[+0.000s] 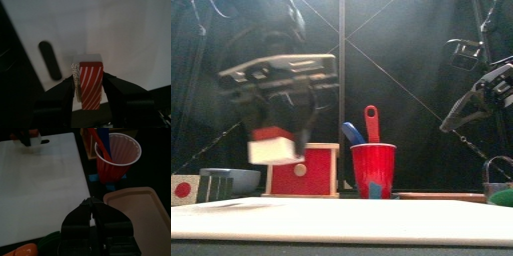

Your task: Place salmon sushi on cutting board

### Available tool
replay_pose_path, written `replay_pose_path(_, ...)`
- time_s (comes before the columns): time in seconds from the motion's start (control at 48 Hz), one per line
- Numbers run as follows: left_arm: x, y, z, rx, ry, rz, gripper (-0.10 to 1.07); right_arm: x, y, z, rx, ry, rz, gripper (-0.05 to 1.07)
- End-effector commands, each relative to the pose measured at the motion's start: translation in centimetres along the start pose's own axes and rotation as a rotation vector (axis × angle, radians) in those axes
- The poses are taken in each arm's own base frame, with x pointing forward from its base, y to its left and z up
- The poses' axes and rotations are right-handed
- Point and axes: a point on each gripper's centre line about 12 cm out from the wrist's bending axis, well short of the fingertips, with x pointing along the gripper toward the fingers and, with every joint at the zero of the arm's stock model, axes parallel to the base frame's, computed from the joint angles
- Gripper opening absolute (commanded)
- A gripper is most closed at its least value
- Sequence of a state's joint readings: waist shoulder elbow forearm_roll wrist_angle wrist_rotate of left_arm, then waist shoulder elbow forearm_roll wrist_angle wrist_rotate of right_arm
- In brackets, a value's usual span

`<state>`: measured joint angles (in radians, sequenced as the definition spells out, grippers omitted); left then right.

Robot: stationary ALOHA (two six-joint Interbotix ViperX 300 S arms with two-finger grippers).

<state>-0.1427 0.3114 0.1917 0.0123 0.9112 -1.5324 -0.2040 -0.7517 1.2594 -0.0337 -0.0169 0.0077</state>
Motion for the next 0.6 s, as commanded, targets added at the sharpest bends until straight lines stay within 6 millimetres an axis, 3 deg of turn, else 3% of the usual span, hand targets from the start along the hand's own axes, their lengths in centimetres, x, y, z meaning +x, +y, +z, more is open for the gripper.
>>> replay_pose_path(0.0,-0.9,-2.2,0.1,0.001,0.003,-0.060,0.65,0.0,-0.1,0.9,0.005,-0.020,-0.005,0.02)
replay_pose_path(0.25,0.2,-5.3,0.1,-0.035,0.005,-0.074,0.66,0.0,-0.1,0.3,0.010,-0.003,-0.004,0.02)
replay_pose_path(0.583,-0.5,-5.8,0.3,-0.014,-0.010,-0.015,0.82,0.0,-0.1,-0.1,0.033,0.011,-0.004,0.02)
